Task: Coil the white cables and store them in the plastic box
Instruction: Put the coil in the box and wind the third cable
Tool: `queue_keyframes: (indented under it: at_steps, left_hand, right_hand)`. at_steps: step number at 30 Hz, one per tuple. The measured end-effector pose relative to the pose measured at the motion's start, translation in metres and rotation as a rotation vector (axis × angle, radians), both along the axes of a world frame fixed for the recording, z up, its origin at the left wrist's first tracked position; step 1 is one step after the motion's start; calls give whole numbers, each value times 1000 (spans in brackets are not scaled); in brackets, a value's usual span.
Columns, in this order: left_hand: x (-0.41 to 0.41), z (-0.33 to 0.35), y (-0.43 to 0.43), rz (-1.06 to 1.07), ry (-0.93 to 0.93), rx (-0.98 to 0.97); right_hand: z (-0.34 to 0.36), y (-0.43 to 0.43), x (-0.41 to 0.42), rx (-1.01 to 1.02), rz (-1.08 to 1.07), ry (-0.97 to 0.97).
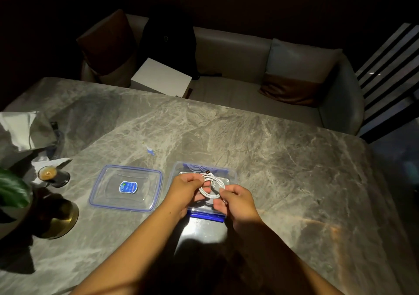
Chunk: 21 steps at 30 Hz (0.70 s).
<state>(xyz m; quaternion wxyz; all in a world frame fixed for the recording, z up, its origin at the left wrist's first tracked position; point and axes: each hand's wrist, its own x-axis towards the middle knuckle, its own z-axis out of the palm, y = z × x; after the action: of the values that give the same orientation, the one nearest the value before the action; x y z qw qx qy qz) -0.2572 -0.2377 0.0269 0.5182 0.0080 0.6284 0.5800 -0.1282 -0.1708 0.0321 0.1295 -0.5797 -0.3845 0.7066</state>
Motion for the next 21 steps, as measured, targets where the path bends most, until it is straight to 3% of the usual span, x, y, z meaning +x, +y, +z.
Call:
queue_keyframes:
  at_steps: [13,17,18,19,21]
  left_hand:
    - [-20,-60,25,-87,465,-166]
    - [-20,-72,30,-131,497,-172]
    - [-20,-75,31,-134,495,-165]
    - [-21,-77,31,-133,485,-166]
    - [-23,-84,31,-118,467,-176]
  right_hand:
    - [-46,14,-46,-59,-23,-271]
    - [-43,21,-53,-37,-90,-324]
    - [-37,19,-57,5,-12,-407]
    - [-39,16,-57,32,33,-407]
    - [-50,13,-61,37,-133,-275]
